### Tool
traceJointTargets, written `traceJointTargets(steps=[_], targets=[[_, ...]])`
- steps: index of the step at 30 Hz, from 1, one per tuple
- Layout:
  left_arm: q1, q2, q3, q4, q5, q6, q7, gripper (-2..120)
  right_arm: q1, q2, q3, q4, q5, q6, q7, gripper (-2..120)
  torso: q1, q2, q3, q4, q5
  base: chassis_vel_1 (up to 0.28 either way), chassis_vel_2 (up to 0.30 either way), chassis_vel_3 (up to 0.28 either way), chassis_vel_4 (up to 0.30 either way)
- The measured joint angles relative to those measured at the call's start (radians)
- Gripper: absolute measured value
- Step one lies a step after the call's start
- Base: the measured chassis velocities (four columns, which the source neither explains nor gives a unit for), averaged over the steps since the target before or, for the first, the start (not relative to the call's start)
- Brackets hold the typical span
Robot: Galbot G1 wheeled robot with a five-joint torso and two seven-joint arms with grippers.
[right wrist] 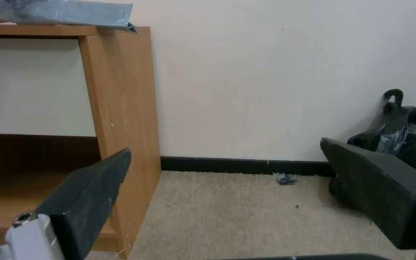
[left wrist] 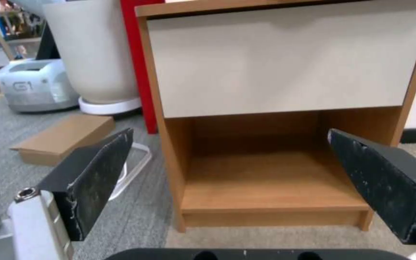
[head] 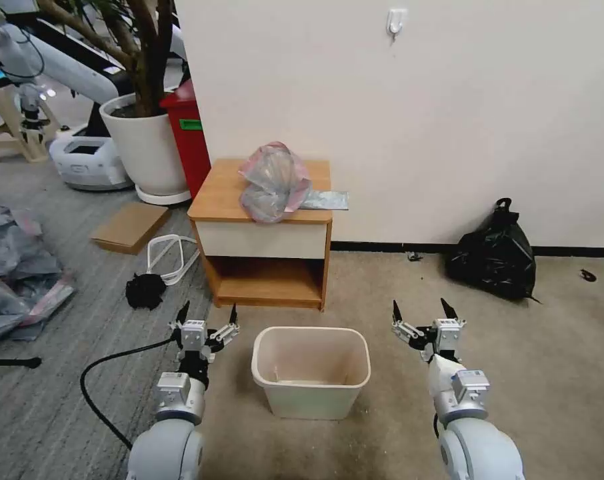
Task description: Pick up the garbage bag from the table and place it over the trash can.
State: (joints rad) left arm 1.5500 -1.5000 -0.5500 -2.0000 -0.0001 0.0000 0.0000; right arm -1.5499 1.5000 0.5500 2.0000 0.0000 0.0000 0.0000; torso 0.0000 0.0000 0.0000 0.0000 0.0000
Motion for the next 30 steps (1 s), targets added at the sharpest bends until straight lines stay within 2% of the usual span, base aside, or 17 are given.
traceJointTargets(steps=[15, 18, 19, 21, 22, 25, 26, 27, 28, 30], targets=[[0.004, 0.000, -0.001, -0.006, -0.002, 0.001, -0.001, 100, -0.004, 0.001, 0.004, 0.007, 0.002, -0.005, 0.000, 100, 0.000, 0.000, 0.000, 0.0000, 0.0001, 0.000, 0.000, 0.000, 0.000], [0.062, 0.002, -0.018, -0.097, -0.045, 0.041, -0.021, 100, -0.045, 0.011, 0.049, 0.102, 0.027, -0.056, 0.000, 100, 0.000, 0.000, 0.000, 0.0000, 0.0001, 0.000, 0.000, 0.000, 0.000], [0.062, 0.002, -0.018, -0.097, -0.045, 0.041, -0.021, 100, -0.045, 0.011, 0.049, 0.102, 0.027, -0.056, 0.000, 100, 0.000, 0.000, 0.000, 0.0000, 0.0001, 0.000, 0.000, 0.000, 0.000], [0.103, 0.004, -0.031, -0.164, -0.076, 0.074, -0.037, 100, -0.077, 0.020, 0.082, 0.173, 0.046, -0.097, 0.000, 100, 0.000, 0.000, 0.000, 0.0000, 0.0000, 0.000, 0.000, 0.000, 0.000], [0.103, 0.004, -0.031, -0.164, -0.076, 0.074, -0.037, 100, -0.077, 0.020, 0.082, 0.173, 0.046, -0.097, 0.000, 100, 0.000, 0.000, 0.000, 0.0000, 0.0000, 0.000, 0.000, 0.000, 0.000], [0.179, 0.007, -0.055, -0.281, -0.134, 0.130, -0.065, 100, -0.129, 0.033, 0.138, 0.292, 0.079, -0.163, 0.001, 100, 0.000, 0.000, 0.000, 0.0000, 0.0000, 0.000, 0.000, 0.000, 0.000], [0.179, 0.007, -0.055, -0.281, -0.134, 0.130, -0.065, 100, -0.129, 0.033, 0.138, 0.292, 0.079, -0.163, 0.001, 100, 0.000, 0.000, 0.000, 0.0000, 0.0000, 0.000, 0.000, 0.000, 0.000], [0.214, 0.017, -0.068, -0.325, -0.168, 0.125, -0.071, 100, -0.148, 0.030, 0.149, 0.327, 0.109, -0.158, 0.007, 100, 0.000, 0.000, 0.000, -0.0001, -0.0005, 0.000, 0.000, 0.000, 0.000], [0.225, 0.046, -0.077, -0.321, -0.189, 0.098, -0.065, 100, -0.150, 0.021, 0.140, 0.321, 0.128, -0.137, 0.009, 100, 0.000, 0.000, 0.000, 0.0002, 0.0006, 0.000, 0.000, 0.000, 0.000], [0.227, 0.078, -0.083, -0.305, -0.208, 0.066, -0.052, 100, -0.146, 0.007, 0.130, 0.303, 0.153, -0.104, 0.007, 100, 0.000, 0.000, 0.000, 0.0001, -0.0004, 0.000, 0.000, 0.000, 0.000]])
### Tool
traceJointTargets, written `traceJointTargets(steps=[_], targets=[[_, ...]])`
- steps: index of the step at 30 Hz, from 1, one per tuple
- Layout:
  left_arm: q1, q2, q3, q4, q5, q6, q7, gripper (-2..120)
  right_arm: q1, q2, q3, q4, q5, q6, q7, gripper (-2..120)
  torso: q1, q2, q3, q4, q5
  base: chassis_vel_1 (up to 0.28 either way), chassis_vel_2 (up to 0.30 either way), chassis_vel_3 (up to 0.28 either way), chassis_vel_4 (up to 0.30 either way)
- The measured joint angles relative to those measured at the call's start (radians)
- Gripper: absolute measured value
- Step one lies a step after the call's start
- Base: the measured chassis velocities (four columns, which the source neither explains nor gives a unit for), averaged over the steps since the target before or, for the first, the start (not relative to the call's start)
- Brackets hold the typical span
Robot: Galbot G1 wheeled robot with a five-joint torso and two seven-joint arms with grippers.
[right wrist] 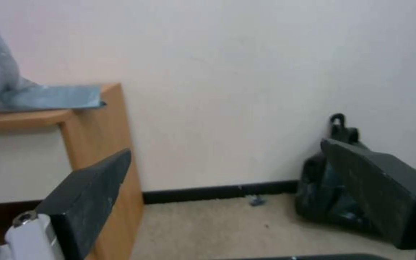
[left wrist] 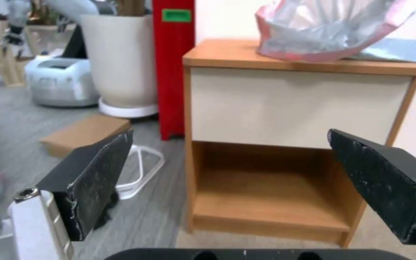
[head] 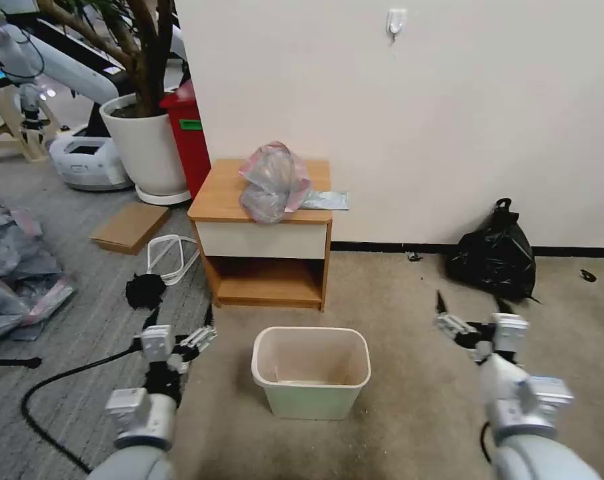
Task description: Pick up the garbage bag from the table and place it over the trash can.
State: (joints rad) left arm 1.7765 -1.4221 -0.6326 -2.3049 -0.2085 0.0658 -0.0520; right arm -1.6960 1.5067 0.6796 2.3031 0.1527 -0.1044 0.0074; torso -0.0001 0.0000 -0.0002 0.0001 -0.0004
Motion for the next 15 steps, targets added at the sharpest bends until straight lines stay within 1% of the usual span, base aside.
traceJointTargets(steps=[5, 8, 15], targets=[[-0.004, 0.019, -0.002, 0.024, -0.019, -0.025, 0.012, 100, 0.012, -0.017, -0.014, -0.025, 0.035, 0.039, -0.018, 100, 0.000, 0.000, 0.000, -0.0001, 0.0002, 0.000, 0.000, 0.000, 0.000], [-0.008, 0.025, -0.004, 0.044, -0.031, -0.048, 0.014, 100, 0.036, -0.037, -0.034, -0.061, 0.057, 0.084, -0.028, 100, 0.000, 0.000, 0.000, -0.0001, 0.0003, 0.000, 0.000, 0.000, 0.000], [-0.009, 0.031, -0.023, 0.057, -0.046, -0.056, 0.014, 100, 0.086, -0.070, -0.061, -0.104, 0.103, 0.108, -0.031, 100, 0.000, 0.000, 0.000, -0.0001, 0.0003, 0.000, 0.000, 0.000, 0.000]])
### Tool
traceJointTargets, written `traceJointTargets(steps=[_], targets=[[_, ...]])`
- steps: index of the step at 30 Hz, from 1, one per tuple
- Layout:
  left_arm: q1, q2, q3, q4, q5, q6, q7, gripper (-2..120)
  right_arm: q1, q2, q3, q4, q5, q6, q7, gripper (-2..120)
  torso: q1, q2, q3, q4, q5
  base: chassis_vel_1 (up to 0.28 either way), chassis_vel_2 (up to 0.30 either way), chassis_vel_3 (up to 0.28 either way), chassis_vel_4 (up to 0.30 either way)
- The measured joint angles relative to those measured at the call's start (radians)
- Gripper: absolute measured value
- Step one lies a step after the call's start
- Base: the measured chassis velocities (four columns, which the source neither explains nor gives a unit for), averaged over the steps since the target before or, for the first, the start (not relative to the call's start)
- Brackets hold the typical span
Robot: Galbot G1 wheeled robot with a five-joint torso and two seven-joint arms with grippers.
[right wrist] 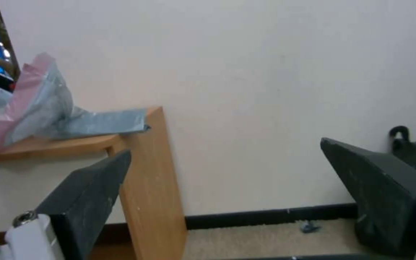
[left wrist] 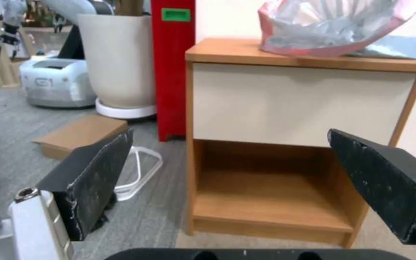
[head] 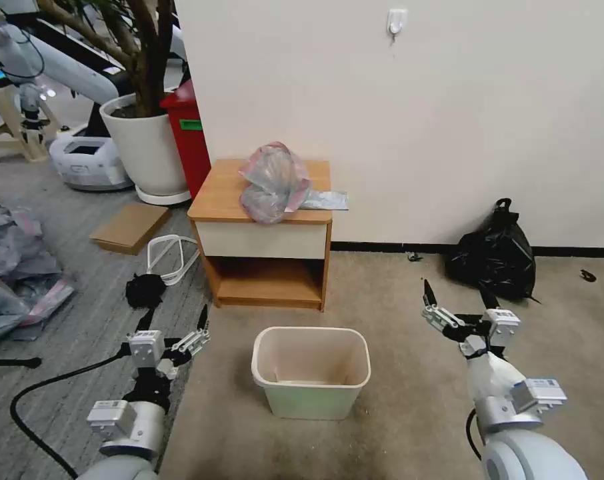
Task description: Pick up the garbage bag from the table and place it over the trash can.
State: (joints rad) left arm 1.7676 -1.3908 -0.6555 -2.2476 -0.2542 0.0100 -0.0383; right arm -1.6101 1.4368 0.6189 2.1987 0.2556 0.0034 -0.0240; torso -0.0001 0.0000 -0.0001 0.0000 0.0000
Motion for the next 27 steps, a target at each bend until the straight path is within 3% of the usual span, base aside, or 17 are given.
traceJointTargets(steps=[4, 12, 21, 27], targets=[[0.006, -0.001, -0.010, 0.008, 0.000, -0.003, -0.001, 100, 0.041, -0.023, -0.018, -0.033, 0.039, 0.000, 0.014, 100, 0.000, 0.000, 0.000, -0.0001, 0.0001, 0.000, 0.000, 0.000, 0.000], [0.022, -0.017, -0.022, 0.010, -0.001, -0.010, -0.003, 100, 0.125, -0.065, -0.094, -0.065, 0.241, -0.078, 0.087, 100, 0.000, 0.000, 0.000, 0.0000, 0.0001, 0.000, 0.000, 0.000, 0.000], [0.047, -0.016, -0.034, 0.016, -0.063, -0.089, 0.068, 100, 0.230, -0.108, -0.169, -0.081, 0.549, -0.177, 0.180, 100, 0.000, 0.000, 0.000, -0.0001, 0.0000, 0.000, 0.000, 0.000, 0.000], [0.082, -0.042, -0.047, 0.013, -0.054, -0.110, 0.084, 100, 0.351, -0.116, -0.195, -0.091, 0.853, -0.288, 0.329, 99, 0.000, 0.000, 0.000, 0.0000, 0.0000, 0.000, 0.000, 0.000, 0.000]])
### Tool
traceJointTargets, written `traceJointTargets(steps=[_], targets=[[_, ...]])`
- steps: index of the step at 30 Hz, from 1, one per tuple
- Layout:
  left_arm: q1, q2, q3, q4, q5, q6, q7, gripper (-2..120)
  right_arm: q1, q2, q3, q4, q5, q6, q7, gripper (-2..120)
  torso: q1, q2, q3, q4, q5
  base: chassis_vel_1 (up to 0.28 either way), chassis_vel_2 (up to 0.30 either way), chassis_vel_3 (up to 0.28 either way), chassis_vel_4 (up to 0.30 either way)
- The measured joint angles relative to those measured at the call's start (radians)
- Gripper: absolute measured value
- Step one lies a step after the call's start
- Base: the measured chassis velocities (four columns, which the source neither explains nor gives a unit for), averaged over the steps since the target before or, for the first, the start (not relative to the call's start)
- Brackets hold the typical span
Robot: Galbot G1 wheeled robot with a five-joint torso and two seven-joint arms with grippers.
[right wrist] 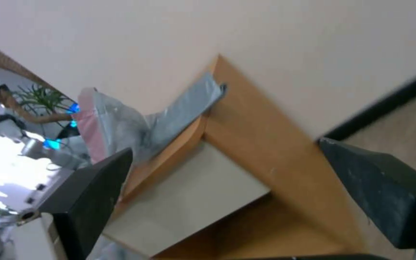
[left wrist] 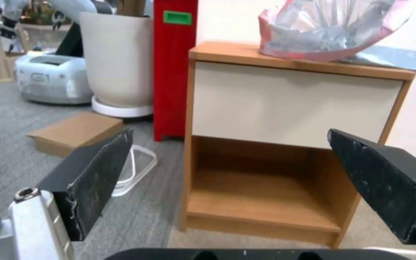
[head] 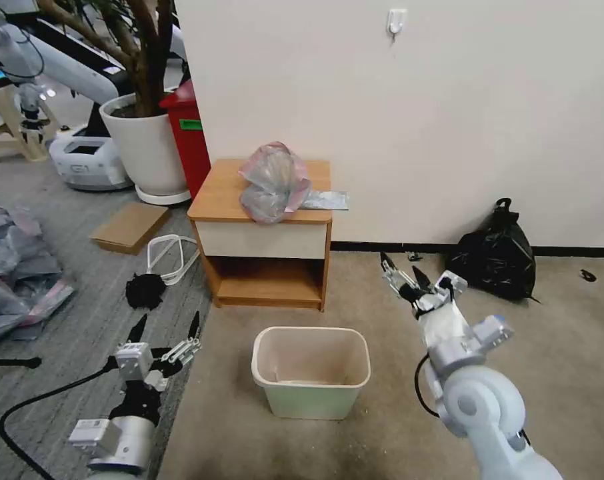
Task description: Pick up the garbage bag from the table and place it over the trash can.
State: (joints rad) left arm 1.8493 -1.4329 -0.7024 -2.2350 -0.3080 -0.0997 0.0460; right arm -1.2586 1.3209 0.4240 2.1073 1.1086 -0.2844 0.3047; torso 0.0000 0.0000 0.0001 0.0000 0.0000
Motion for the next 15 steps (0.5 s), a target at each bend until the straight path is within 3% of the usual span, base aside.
traceJointTargets(steps=[6, 15], targets=[[0.019, -0.016, -0.014, -0.008, 0.005, -0.023, 0.018, 100, 0.126, 0.023, -0.017, -0.090, 0.238, -0.068, 0.126, 99, 0.000, 0.000, 0.000, 0.0000, 0.0000, 0.000, 0.000, 0.000, 0.000], [0.040, -0.041, -0.039, -0.009, 0.018, -0.032, 0.022, 100, 0.291, 0.083, -0.018, -0.262, 0.386, -0.076, 0.182, 97, 0.000, 0.000, 0.000, 0.0000, -0.0001, 0.000, 0.000, 0.000, 0.000]])
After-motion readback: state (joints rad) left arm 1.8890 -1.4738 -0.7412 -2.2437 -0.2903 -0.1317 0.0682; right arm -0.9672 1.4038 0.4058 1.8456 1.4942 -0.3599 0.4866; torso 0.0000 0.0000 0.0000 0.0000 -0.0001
